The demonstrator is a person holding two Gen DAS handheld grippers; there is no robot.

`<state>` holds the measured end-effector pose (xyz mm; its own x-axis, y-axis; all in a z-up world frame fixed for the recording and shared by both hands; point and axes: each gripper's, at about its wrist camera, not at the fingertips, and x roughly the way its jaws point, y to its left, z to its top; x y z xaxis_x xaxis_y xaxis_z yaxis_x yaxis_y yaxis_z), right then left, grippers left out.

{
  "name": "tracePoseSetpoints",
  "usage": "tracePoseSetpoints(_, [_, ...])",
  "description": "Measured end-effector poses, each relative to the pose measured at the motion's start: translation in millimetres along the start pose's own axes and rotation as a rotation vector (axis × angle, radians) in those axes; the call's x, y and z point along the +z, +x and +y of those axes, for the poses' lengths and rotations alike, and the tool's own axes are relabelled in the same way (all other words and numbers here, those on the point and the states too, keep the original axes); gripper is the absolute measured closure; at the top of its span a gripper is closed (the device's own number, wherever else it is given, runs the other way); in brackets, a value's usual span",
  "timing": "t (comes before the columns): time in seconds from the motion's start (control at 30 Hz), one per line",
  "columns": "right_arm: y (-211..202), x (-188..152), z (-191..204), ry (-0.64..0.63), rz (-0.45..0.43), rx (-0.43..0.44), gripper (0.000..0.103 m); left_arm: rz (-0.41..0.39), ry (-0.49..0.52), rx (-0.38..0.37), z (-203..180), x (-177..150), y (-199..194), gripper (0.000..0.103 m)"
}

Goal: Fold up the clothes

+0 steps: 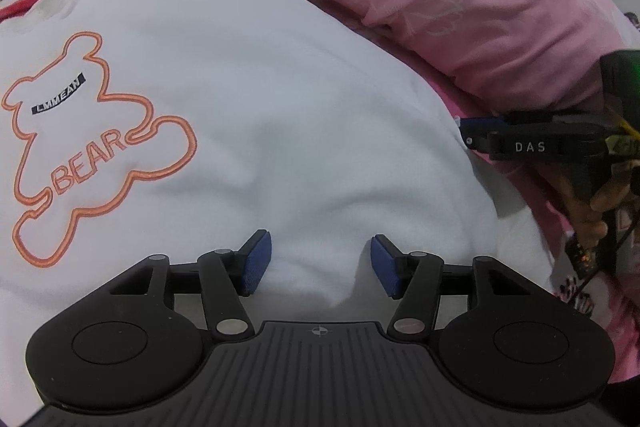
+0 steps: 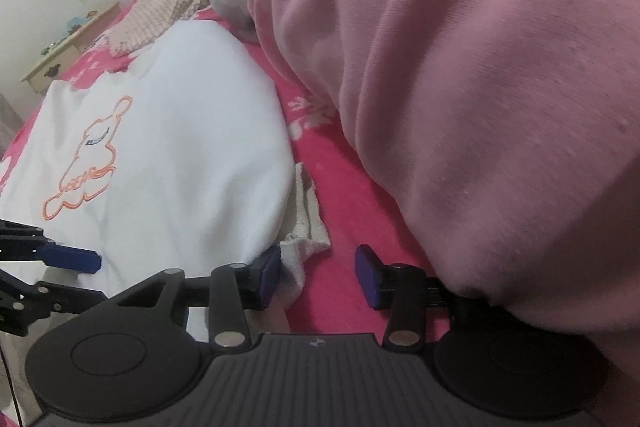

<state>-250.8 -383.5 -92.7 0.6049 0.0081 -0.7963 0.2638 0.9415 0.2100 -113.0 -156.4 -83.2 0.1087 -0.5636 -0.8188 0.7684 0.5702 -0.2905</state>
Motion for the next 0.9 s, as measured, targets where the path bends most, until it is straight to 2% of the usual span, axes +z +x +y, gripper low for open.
tracePoseSetpoints(0.03, [-1.9, -0.4, -0.3, -0.010, -0.003, 0.017, 0.067, -0.003, 0.008, 0.004, -1.6, -0.7, 0.4, 0.044])
tracePoseSetpoints(0.1, [-5.3, -1.0, -0.8, -0.025, -0.011, 0.053, 0.086, -0.007, 0.024, 0.012, -4.3, -2.1, 1.1, 0.043])
tracePoseSetpoints(0.13, [-6.7, -1.3, 0.1, -0.037, -0.017, 0.062, 0.090, -0.008, 0.028, 0.015, -4.9, -2.5, 1.2, 0.042])
tracePoseSetpoints(0.2, [-9.1, -2.2, 9.8, -0.100, -0.037, 0.027, 0.095, -0.008, 0.030, 0.017, -5.2, -3.1, 1.1, 0.042])
tracePoseSetpoints(0.27, [-15.8, -3.6, 23.6, -0.192, -0.076, -0.042, 0.097, -0.008, 0.027, 0.017, -4.6, -3.5, 0.6, 0.042])
tracePoseSetpoints(0.4, [-34.5, -5.8, 61.8, -0.507, -0.232, -0.259, 0.098, -0.009, 0.022, 0.017, -3.9, -4.9, -0.3, 0.042])
tracePoseSetpoints(0.5, [-42.8, 2.8, 81.7, -0.712, -0.343, -0.390, 0.098, -0.009, 0.025, 0.021, -4.6, -6.1, -1.2, 0.042])
tracePoseSetpoints(0.73, [-48.1, 54.6, 101.2, -0.897, -0.488, -0.503, 0.099, 0.000, -0.001, 0.019, -2.2, -4.8, -3.5, 0.041])
tracePoseSetpoints(0.83, [-58.5, 82.4, 105.1, -0.925, -0.578, -0.568, 0.099, 0.002, -0.009, 0.014, -0.6, -4.6, -4.3, 0.041])
tracePoseSetpoints(0.9, [-63.1, 106.5, 104.0, -0.905, -0.604, -0.577, 0.099, 0.003, -0.009, 0.015, -0.6, -4.4, -4.6, 0.041])
